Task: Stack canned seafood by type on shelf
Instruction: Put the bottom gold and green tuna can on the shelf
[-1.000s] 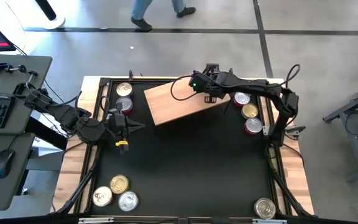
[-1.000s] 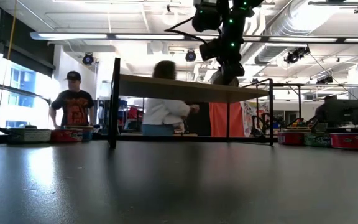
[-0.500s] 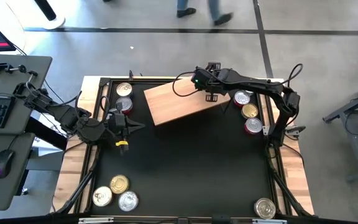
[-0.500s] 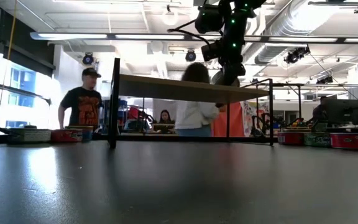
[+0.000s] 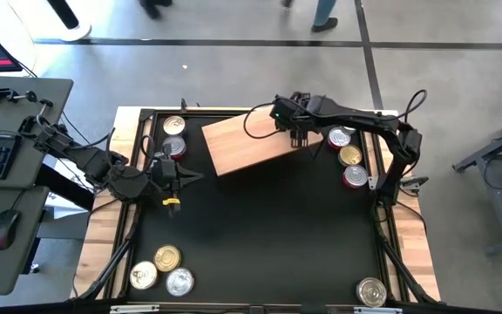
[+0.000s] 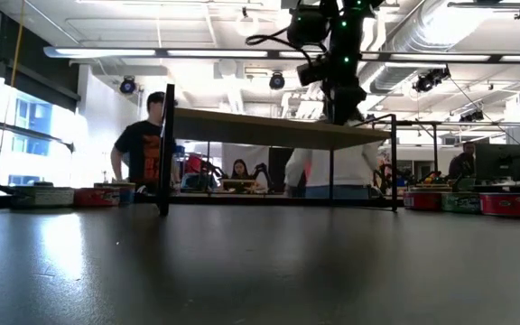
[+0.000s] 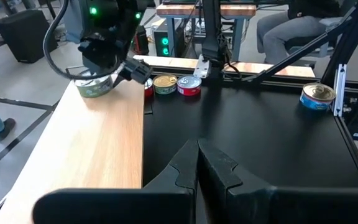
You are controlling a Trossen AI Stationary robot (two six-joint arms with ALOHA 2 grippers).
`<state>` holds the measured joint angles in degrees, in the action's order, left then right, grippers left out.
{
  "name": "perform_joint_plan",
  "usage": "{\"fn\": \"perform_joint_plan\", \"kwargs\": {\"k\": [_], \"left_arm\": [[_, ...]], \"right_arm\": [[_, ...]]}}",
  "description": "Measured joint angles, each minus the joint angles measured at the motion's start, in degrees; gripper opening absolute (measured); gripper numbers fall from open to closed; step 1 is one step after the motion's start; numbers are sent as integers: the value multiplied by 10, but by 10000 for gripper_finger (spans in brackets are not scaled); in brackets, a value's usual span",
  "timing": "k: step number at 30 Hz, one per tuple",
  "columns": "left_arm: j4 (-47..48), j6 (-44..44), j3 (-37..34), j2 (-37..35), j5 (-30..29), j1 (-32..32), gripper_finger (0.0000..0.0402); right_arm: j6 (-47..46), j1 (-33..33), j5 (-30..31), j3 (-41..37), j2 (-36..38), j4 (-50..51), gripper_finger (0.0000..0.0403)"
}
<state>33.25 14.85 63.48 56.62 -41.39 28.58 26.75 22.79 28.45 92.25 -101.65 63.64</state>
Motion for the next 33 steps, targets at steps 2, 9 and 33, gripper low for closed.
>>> {"fn": "perform_joint_plan", "kwargs": {"k": [2, 9, 33], "left_arm": [[0, 0, 0, 0, 0, 0, 0], [0, 0, 0, 0, 0, 0, 0], [47, 136, 0, 23, 231, 1, 0]], "right_arm": [[-1, -1, -2, 10, 0, 12, 263], [-29, -1, -7, 69, 1, 76, 264], [-187, -73, -395, 125, 1, 99, 257]]}}
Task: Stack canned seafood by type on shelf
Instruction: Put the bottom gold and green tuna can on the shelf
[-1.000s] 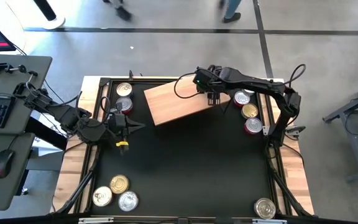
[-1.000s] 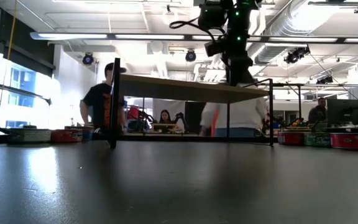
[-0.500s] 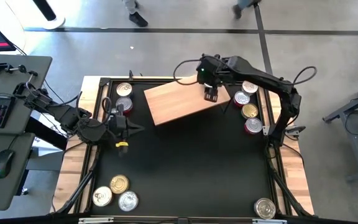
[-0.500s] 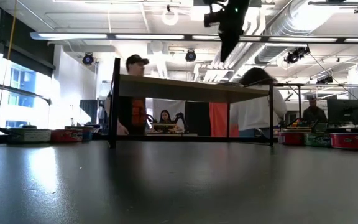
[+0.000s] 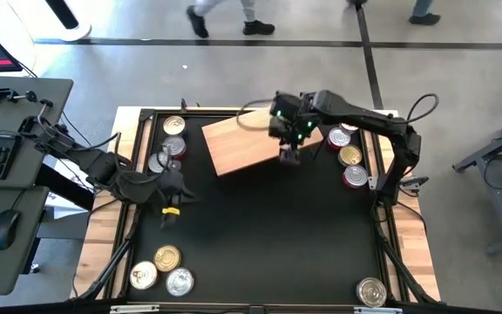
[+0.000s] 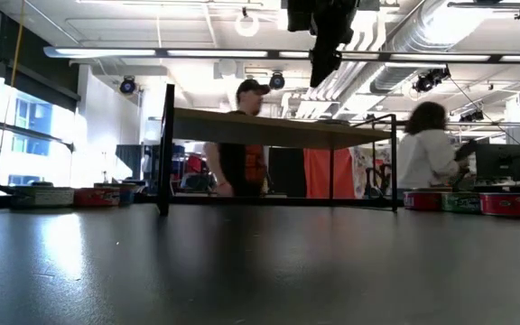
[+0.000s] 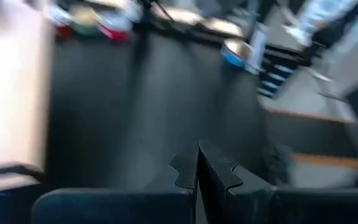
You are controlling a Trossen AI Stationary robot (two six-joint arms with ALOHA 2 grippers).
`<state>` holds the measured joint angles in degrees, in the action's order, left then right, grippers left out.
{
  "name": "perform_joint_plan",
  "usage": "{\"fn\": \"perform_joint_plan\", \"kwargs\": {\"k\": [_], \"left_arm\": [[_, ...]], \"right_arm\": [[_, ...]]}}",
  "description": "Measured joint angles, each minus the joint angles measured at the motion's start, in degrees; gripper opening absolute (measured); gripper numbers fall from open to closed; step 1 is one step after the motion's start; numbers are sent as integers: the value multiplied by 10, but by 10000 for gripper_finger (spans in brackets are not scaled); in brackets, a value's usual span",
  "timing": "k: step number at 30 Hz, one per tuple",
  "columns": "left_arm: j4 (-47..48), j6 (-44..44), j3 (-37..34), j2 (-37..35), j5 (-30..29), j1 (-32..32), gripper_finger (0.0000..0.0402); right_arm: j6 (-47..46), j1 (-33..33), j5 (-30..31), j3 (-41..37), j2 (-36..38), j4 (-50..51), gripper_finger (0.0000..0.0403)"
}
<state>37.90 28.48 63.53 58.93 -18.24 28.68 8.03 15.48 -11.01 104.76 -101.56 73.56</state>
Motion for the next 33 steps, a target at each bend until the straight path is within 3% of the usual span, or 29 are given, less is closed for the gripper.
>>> {"fn": "perform_joint_plan", "kwargs": {"k": [3, 5, 8, 10, 15, 21, 26, 33], "left_arm": [[10, 38, 0, 26, 65, 15, 0], [7, 61, -10, 47, 85, 35, 0], [8, 106, -32, 87, 102, 68, 0], [3, 138, -42, 116, 113, 88, 0], [-35, 174, -54, 172, 137, 117, 0], [44, 291, -54, 193, 168, 105, 0], [164, 335, -55, 193, 238, 110, 0], [89, 409, -130, 197, 301, 143, 0]], "right_arm": [[12, -49, 34, -30, 9, -14, 216], [9, -80, 41, -64, 27, -47, 161], [-8, -118, 5, -140, 61, -86, 51], [-38, -138, -23, -207, 92, -117, 16], [-180, -188, -30, -385, 203, -206, 18], [-406, -274, -3, -542, 333, -383, 5], [-525, -351, 92, -608, 381, -499, 2], [-557, -418, 237, -625, 374, -581, 0]]}}
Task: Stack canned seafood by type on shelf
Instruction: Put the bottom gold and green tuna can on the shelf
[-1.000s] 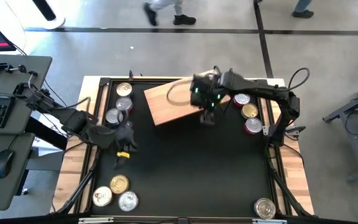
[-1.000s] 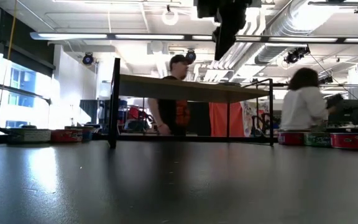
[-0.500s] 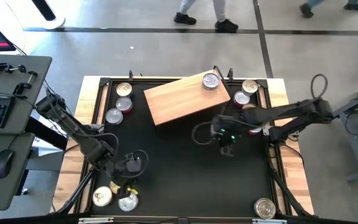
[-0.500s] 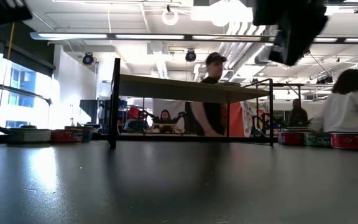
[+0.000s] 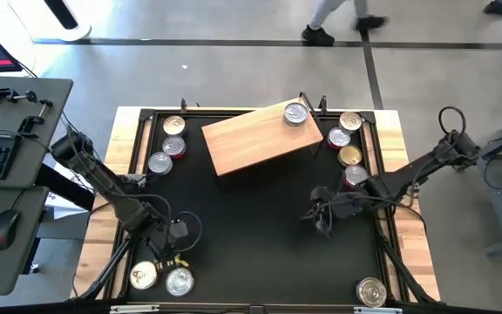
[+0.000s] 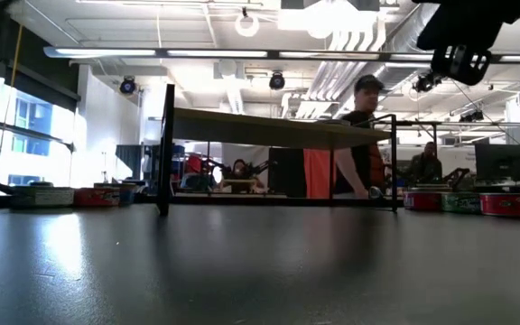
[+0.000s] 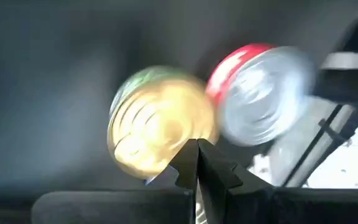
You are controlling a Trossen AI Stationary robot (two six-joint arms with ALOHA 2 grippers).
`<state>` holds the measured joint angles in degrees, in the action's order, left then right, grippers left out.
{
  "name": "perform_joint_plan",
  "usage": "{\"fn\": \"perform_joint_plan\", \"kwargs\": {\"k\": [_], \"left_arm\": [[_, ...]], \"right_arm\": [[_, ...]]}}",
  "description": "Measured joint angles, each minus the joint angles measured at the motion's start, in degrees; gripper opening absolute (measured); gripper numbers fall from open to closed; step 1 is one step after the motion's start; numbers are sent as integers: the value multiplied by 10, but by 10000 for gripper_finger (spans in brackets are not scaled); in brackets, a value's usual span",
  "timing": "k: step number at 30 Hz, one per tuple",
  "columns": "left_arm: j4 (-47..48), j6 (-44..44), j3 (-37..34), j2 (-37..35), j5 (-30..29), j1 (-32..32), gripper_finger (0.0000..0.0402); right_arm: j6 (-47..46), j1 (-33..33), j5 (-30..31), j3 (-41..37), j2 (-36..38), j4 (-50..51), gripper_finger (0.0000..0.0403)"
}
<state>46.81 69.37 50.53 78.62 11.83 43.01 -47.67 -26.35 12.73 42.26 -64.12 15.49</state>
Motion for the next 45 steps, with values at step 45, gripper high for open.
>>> {"fn": "perform_joint_plan", "kwargs": {"k": [45], "left_arm": [[-408, -249, 130, 311, -168, -228, 0]], "right_arm": [[-24, -3, 53, 0, 0, -16, 0]]}}
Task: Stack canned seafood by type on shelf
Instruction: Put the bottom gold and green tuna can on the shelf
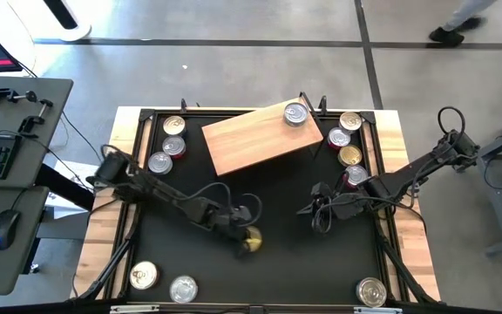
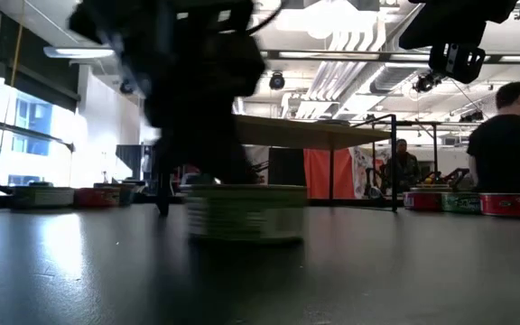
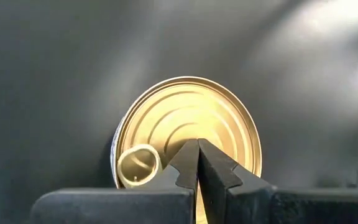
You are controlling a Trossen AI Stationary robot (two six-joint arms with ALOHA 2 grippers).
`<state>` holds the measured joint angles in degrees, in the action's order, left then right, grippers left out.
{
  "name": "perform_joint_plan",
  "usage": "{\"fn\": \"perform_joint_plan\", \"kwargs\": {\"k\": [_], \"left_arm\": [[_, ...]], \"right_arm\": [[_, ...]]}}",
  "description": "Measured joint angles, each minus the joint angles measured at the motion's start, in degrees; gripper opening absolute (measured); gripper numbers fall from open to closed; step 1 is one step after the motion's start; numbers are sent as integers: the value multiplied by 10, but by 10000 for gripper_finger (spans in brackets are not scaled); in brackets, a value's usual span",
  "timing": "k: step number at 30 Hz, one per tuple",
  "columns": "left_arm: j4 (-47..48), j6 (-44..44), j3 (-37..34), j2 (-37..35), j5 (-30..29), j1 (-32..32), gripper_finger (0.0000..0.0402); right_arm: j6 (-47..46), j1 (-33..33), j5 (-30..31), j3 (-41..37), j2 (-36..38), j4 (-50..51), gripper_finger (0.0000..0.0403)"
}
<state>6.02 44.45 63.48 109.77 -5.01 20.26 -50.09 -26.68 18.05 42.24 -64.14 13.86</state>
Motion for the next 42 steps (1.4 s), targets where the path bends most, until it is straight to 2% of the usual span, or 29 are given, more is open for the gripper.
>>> {"fn": "perform_joint_plan", "kwargs": {"k": [9, 12, 15, 17, 20, 24, 26, 32, 37, 42], "left_arm": [[14, -188, 182, 114, 13, -33, 0], [44, -255, 229, 118, 29, -43, 0], [108, -296, 255, 99, 25, -46, 0], [151, -325, 253, 82, 7, -43, 0], [182, -348, 227, 63, -23, -31, 0], [170, -351, 177, 62, -31, -8, 0], [156, -343, 151, 62, -31, 6, 0], [96, -285, 95, 58, -55, 31, 0], [49, -314, 81, 57, -60, 21, 0], [-5, -331, 67, 57, -60, 2, 0]], "right_arm": [[-10, 3, 4, 0, 0, -12, 0], [-14, 11, -6, 0, 0, -21, 0], [-5, 25, -54, 0, 0, -23, 0], [-4, 31, -87, 0, 0, -14, 0], [-30, 32, -104, 1, 0, 41, 0], [-65, 32, -136, 1, -17, 118, 0], [-71, 33, -154, 1, -39, 125, 0], [-91, 36, -186, 1, -140, 48, 0], [-105, 48, -189, 0, -231, -20, 0], [-125, 57, -202, 0, -288, -83, 0]]}}
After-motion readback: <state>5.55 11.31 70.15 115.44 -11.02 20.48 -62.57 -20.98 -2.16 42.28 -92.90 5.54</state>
